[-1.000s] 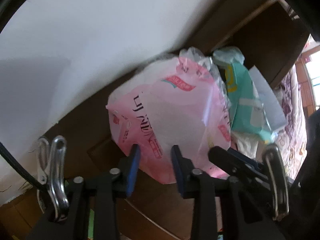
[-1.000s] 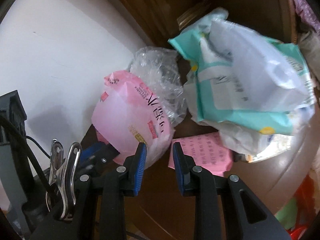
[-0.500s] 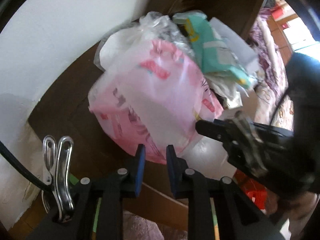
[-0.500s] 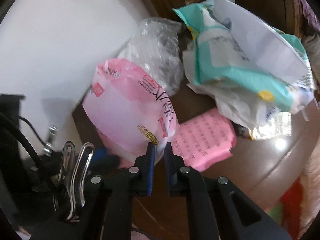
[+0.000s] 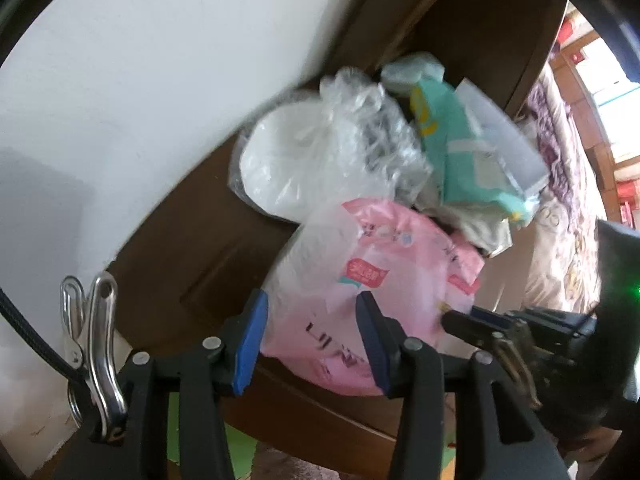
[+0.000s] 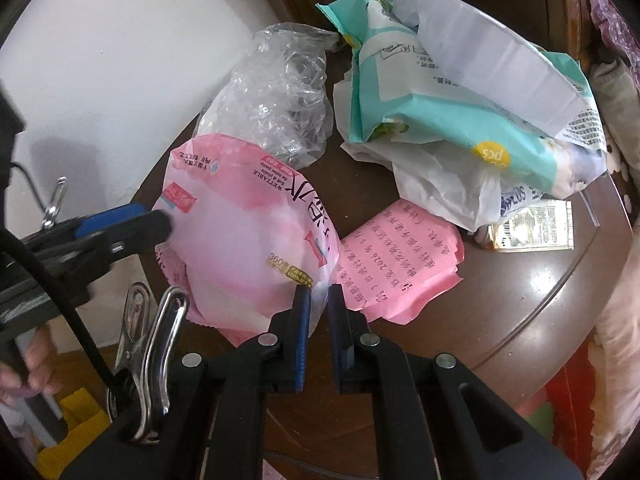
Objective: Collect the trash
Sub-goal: 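Close the right tool on the pink sanitary-pad bag, then lift the pink bag off the nightstand and carry it over the bucket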
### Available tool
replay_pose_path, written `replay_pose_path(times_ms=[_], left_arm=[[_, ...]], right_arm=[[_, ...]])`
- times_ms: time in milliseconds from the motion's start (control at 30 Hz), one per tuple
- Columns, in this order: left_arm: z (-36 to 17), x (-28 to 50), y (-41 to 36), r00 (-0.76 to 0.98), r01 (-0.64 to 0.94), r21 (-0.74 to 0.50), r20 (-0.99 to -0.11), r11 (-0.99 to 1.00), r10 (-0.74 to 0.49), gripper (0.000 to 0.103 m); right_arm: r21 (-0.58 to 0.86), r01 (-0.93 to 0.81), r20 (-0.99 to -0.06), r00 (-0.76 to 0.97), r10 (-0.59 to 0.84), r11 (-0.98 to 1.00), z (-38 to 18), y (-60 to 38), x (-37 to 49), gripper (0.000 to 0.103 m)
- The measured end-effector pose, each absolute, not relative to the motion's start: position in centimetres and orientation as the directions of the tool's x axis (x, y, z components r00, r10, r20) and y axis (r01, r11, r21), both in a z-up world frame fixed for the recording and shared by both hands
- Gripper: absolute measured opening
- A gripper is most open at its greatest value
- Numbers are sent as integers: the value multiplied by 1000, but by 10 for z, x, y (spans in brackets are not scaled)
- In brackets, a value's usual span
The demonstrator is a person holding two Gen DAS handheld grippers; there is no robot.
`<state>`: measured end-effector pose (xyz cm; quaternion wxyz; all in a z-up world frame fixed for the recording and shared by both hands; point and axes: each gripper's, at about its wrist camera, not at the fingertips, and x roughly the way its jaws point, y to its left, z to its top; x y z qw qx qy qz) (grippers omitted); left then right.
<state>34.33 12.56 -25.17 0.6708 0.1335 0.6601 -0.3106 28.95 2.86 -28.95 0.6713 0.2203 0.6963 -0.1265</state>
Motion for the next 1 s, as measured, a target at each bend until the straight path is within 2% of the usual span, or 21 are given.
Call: replay_pose_path(times_ms=[167,500,567,633,733,1000], left_arm=[[-270,334,118,-107,635,-228,-972,738,-209,48],[-293,331,114,-129,622,-195,-981,759,-147,47],[-295,331,110,-121,610,-183,-983,771,-137,43],[-295,334,111,-105,599,-165,-986,784,-128,25],[-294,332,113,-105,593,-179,-984,785,-144,14],[-277,312,124,-109,612,-226,-973,758,-202,8]], right_arm=[[128,502,-989,3,147,855,-293,29,286,10],[135,531,-986,-12,167,836,-308,29,291,11],[135,541,-986,-13,169,830,-315,30,291,11],[135,544,-986,-11,168,828,-318,33,292,10],[133,534,-987,-3,159,835,-318,38,294,10],[180,562,-982,55,180,807,-310,42,283,7]])
